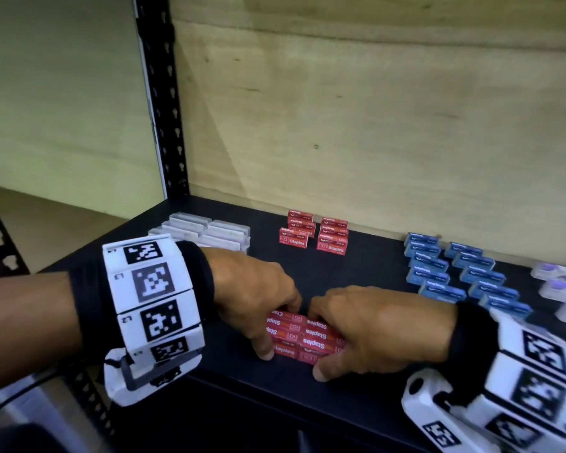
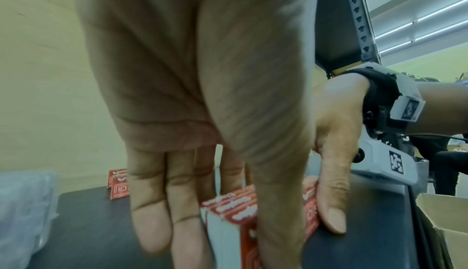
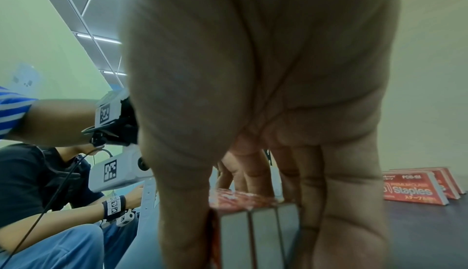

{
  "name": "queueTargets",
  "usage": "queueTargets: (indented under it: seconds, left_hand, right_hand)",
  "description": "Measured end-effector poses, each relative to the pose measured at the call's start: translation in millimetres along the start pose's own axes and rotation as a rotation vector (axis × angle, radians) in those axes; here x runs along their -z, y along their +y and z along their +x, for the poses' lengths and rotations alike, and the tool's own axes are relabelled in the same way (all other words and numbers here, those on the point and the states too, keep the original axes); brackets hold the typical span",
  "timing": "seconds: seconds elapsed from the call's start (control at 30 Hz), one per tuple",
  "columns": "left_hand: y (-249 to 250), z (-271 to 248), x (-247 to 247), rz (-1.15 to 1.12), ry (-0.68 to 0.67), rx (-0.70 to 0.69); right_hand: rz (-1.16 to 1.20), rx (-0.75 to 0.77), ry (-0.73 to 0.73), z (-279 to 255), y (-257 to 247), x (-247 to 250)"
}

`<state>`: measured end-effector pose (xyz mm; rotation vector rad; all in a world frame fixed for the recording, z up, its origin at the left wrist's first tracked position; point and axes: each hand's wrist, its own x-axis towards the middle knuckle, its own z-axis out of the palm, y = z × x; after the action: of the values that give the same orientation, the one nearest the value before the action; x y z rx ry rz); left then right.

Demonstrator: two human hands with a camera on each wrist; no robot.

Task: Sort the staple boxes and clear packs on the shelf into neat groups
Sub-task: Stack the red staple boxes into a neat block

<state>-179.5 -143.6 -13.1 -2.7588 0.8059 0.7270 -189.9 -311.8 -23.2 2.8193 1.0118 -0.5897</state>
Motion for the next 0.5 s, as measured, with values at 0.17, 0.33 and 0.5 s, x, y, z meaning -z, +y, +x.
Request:
queueTargets:
  seconds: [0.17,0.33,0.5]
  left_hand:
    - [1,1,-4,-0.011,0.037,0.021]
    - [0,3,-7,-0.011,0.066,0.029]
    - [1,2,-5,-0.028,0.070,0.036]
  right_hand:
    - [-0.010,0.003,0.007,4,1,0]
    - [-0.016,-0.015,-0.027,8,-1,4]
    - [0.003,-0.046,-0.084,12,-3,9]
